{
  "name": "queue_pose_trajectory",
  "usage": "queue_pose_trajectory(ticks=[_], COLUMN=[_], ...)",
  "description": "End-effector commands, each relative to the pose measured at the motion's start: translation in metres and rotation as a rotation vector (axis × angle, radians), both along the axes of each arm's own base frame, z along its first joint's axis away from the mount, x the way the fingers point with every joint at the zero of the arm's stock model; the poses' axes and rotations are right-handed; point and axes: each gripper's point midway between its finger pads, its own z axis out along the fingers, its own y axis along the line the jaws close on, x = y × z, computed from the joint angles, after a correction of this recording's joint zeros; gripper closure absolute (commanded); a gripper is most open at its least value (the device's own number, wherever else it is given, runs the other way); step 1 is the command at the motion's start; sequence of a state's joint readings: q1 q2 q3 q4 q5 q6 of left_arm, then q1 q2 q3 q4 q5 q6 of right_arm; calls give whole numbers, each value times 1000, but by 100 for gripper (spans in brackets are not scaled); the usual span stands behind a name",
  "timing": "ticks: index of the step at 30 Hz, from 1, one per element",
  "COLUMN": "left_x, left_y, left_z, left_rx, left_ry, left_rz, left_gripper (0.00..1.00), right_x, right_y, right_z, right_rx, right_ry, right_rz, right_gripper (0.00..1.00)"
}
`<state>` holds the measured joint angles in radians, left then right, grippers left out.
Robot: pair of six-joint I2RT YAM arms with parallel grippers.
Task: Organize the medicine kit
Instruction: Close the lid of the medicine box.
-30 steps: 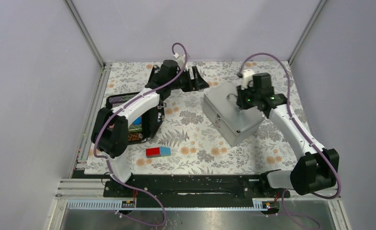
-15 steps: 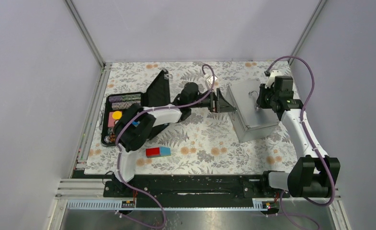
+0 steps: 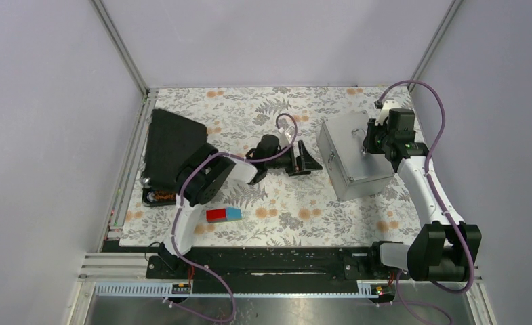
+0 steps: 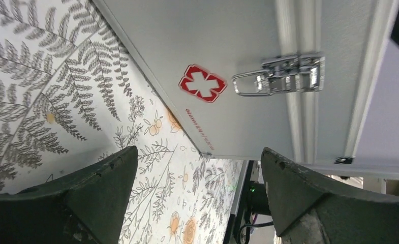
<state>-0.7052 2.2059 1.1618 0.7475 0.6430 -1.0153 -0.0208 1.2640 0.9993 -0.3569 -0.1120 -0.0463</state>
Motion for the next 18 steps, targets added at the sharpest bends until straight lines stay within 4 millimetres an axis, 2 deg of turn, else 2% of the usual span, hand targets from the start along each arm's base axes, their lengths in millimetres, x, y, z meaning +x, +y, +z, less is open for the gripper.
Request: queue_pose_trajectory(ticks=[1,4,9,10,11,12,13,14,18], left_x=[19,12,18,17,16,15,13,10,-3], left_y=[2,-20,-38,-40,-43,-44,-46,-47,-45], left_z=[45,51,53,55,58,62,66,69,90], left_rx=[-96,-191,-233,-241,-253,-265,-276,-285,-333], left_ry=[-59,-46,-39,-40,-47,-50,-56,-63,-92], left_rz=[78,-34,-77,-87,-101,-114,-128,-143,-199], left_gripper=[8,6,4,4,4,4,5,6,11], right_x=[-74,-74,-73,-72,-72,-38,-69,-72,-69], right_y=[-11,-11,-11,-7,13,31,34,35,35], right_z=[-75,-74,-74,-74,-72,-55,-67,-69,-71], right_rx=[-39,-39,-39,20,139,227,241,243,243], right_ry=[384,382,382,389,401,261,399,418,425], right_rz=[-44,-44,-44,-122,-114,-36,-42,-43,-43], right_gripper=[100,100,100,100,100,100,86,97,99])
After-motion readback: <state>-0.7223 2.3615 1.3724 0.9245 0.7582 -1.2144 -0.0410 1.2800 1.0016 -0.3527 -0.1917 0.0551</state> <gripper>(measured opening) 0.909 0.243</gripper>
